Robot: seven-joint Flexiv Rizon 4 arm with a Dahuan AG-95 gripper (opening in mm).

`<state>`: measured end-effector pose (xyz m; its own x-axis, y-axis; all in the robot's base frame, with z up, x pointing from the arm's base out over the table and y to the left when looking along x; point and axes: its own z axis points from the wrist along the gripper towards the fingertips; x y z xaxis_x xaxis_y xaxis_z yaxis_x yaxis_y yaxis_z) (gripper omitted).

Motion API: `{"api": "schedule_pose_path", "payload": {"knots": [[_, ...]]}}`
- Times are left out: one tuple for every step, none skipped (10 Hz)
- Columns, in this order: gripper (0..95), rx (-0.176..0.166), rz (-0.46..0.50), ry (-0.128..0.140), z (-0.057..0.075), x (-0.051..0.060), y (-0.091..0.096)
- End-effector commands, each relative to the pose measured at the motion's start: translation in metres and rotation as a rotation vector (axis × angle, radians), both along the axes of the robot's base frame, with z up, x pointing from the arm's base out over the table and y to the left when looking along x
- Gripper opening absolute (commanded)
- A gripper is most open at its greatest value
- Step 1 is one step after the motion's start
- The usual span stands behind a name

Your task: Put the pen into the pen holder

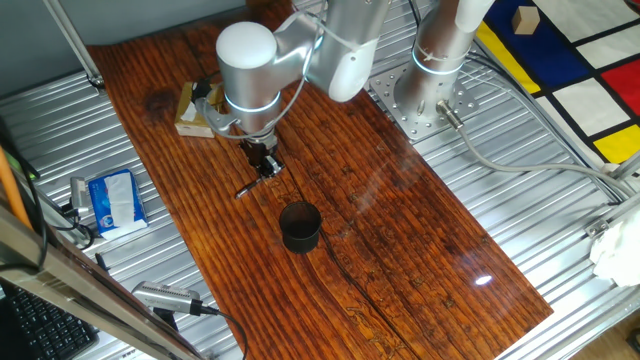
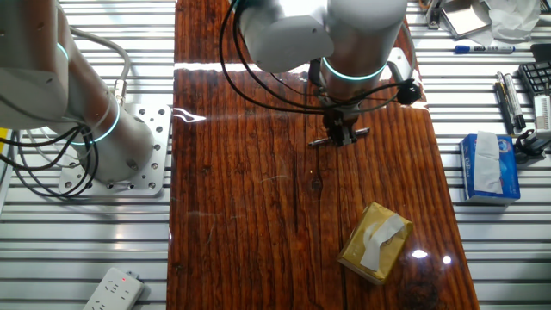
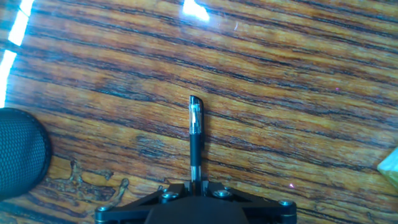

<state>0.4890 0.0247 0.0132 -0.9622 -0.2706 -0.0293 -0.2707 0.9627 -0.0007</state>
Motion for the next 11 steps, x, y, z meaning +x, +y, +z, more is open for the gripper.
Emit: {"api": "schedule_pose_path", "payload": {"knots": [[0.0, 0.006, 0.005, 0.009, 0.004, 0.0, 0.001], [0.0, 0.009, 0.007, 0.013, 0.006, 0.0, 0.001], [0.0, 0.01, 0.01, 0.016, 0.008, 0.001, 0.0], [0.0, 0.012, 0.012, 0.018, 0.011, 0.002, 0.0], [0.0, 0.013, 0.015, 0.026, 0.016, 0.004, 0.0], [0.0, 0.014, 0.018, 0.035, 0.022, 0.006, 0.0], [0.0, 0.015, 0.019, 0.044, 0.025, 0.008, -0.001], [0.0, 0.019, 0.02, 0.058, 0.031, 0.01, -0.001], [0.0, 0.02, 0.02, 0.068, 0.037, 0.012, 0.0], [0.0, 0.022, 0.02, 0.077, 0.04, 0.013, 0.0], [0.0, 0.022, 0.02, 0.096, 0.046, 0.014, 0.0]]}}
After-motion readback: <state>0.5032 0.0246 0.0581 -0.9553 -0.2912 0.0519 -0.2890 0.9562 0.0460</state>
